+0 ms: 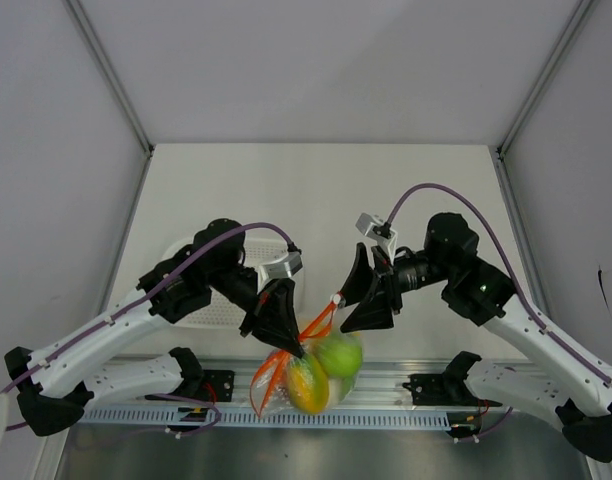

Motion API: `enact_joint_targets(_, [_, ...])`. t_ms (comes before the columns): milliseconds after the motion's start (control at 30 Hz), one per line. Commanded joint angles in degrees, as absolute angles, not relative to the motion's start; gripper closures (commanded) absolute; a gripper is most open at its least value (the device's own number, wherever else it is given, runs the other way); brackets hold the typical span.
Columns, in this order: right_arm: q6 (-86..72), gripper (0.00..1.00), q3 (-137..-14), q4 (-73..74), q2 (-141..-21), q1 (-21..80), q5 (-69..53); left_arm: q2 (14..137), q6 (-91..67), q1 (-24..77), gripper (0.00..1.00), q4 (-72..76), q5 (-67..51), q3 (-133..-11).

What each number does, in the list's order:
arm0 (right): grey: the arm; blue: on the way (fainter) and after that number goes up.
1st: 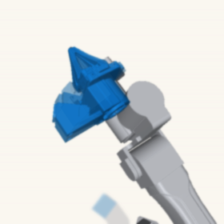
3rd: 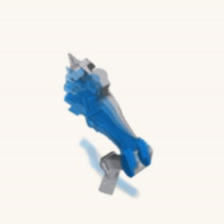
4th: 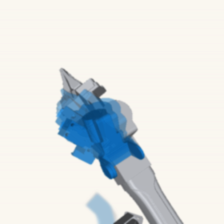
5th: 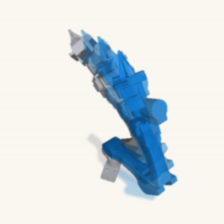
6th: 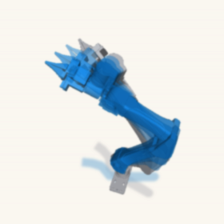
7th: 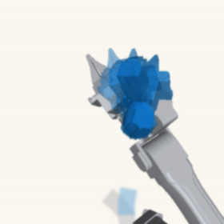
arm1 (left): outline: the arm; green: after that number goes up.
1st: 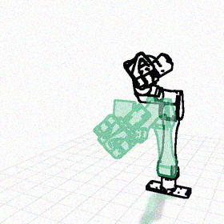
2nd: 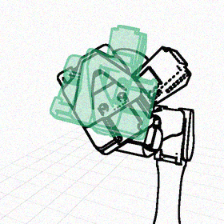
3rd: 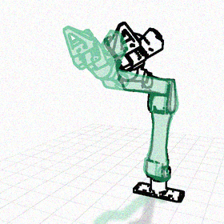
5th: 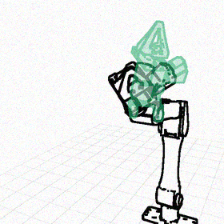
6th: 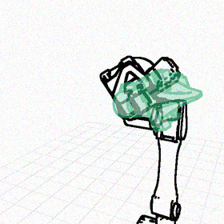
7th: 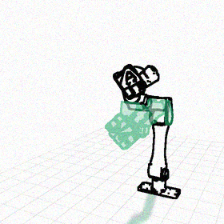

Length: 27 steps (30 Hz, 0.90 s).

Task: Place the food in the zip-top bag and seal the zipper
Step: Zip the zipper food storage bag at the center of the board.

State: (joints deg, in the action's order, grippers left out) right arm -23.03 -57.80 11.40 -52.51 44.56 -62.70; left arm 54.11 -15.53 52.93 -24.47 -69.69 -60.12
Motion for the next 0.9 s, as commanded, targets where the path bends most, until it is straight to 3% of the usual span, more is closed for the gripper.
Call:
enact_joint_targets(0, [-23.91,0.36,-59.85,7.82,-52.56,47.10,-63.55,53.96,-16.00,53.09,0.99,-19.95,-72.07,-62.93])
enact_joint_targets(167, [-25.13,0.44,-58.98,5.98,-52.74,48.95,-63.72,53.97,-16.08,53.09,0.99,-19.78,-71.89,-62.84])
enact_joint_targets(233, [-26.27,0.54,-58.01,4.22,-52.73,49.39,-63.98,53.96,-16.08,53.09,1.00,-19.69,-71.89,-62.84])
enact_joint_targets(400, [-27.16,1.00,-57.22,4.04,-52.12,49.48,-62.67,53.79,-15.91,53.09,1.00,-20.12,-71.63,-62.40])
enact_joint_targets(733, [-26.55,1.00,-55.46,10.36,-47.99,49.13,-55.65,53.96,-12.93,52.91,0.99,-25.82,-64.80,-61.43])
enact_joint_targets(833, [-25.58,1.00,-54.85,15.46,-46.41,48.69,-50.46,54.40,-10.90,52.82,0.87,-28.91,-59.17,-61.35])
enact_joint_targets(867, [-25.49,1.00,-54.32,16.51,-45.88,48.60,-48.62,54.75,-10.64,52.74,0.67,-30.48,-55.06,-61.17])
